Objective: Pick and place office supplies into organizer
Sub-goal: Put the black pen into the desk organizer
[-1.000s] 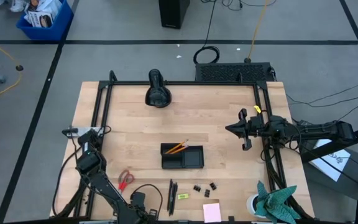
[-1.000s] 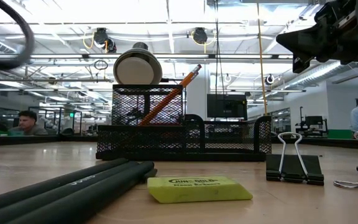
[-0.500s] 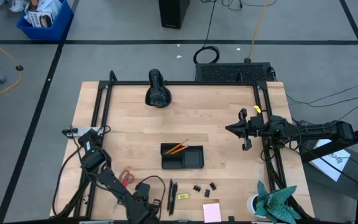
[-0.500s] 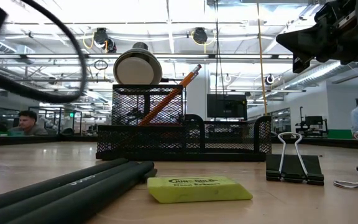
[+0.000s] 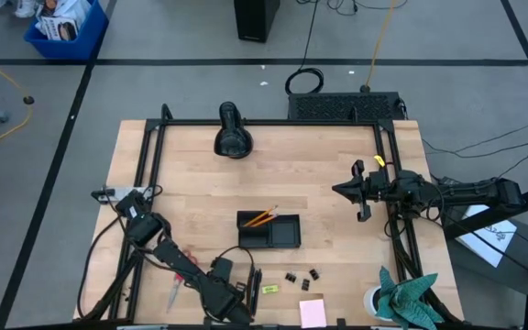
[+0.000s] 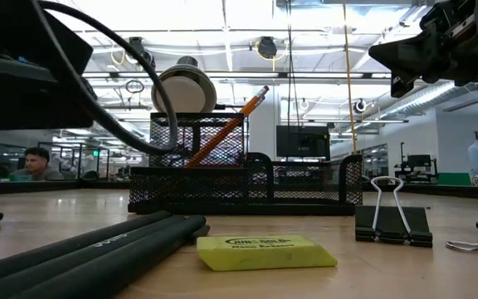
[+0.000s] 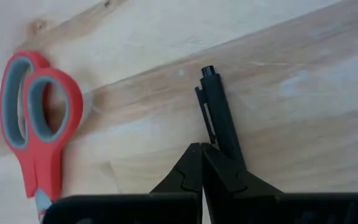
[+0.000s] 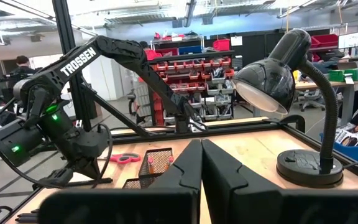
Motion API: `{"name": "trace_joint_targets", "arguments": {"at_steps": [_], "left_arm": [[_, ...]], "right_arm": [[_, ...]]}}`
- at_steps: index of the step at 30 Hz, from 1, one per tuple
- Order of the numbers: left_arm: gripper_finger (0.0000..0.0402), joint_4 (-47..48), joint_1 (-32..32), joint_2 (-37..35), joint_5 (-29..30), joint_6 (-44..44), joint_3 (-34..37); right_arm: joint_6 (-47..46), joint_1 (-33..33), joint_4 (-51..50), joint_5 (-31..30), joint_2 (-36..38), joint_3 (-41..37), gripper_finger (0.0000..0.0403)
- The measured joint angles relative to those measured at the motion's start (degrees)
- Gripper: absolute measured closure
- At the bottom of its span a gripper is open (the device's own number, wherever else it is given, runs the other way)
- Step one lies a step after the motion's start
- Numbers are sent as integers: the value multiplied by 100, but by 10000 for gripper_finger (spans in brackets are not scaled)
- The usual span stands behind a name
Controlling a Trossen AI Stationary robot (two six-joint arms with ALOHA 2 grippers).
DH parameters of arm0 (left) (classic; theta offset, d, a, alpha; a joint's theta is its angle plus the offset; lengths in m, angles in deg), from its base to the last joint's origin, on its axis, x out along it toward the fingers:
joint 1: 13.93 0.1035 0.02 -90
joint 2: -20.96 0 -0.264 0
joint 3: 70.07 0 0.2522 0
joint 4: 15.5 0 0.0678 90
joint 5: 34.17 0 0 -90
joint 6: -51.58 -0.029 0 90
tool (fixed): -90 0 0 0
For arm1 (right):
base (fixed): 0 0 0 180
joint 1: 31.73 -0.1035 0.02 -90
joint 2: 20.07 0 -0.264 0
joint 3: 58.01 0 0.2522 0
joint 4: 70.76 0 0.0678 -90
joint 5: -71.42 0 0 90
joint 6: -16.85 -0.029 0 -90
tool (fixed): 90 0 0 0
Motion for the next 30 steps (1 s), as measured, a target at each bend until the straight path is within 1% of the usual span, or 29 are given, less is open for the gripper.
{"name": "trace_joint_targets", "arguments": {"at_steps": [5,9,13,15,18,21,24,26,30], "left_arm": [[397,115,-140,-349,-127,413,-184],[397,156,-242,-641,-392,1042,-297],[397,85,-280,-804,-519,1620,-520],[390,-95,-285,-828,-532,1665,-528],[375,-429,-262,-825,-434,1444,-521],[351,-722,-188,-829,-62,1364,-523],[315,-893,-102,-830,208,1370,-523],[286,-928,-24,-828,293,1311,-523],[229,-960,110,-776,258,632,-522]], "right_arm": [[-1,-1,-79,0,0,0,402],[-10,-2,-80,7,0,0,403],[-14,-1,-82,15,-1,0,402],[-14,-2,-80,16,0,-1,402],[-12,-2,-80,15,0,0,403],[-14,0,-80,17,0,0,403],[-14,-2,-80,22,-1,-1,402],[-16,-1,-79,113,-1,0,402],[-17,0,-33,302,0,0,402]]}}
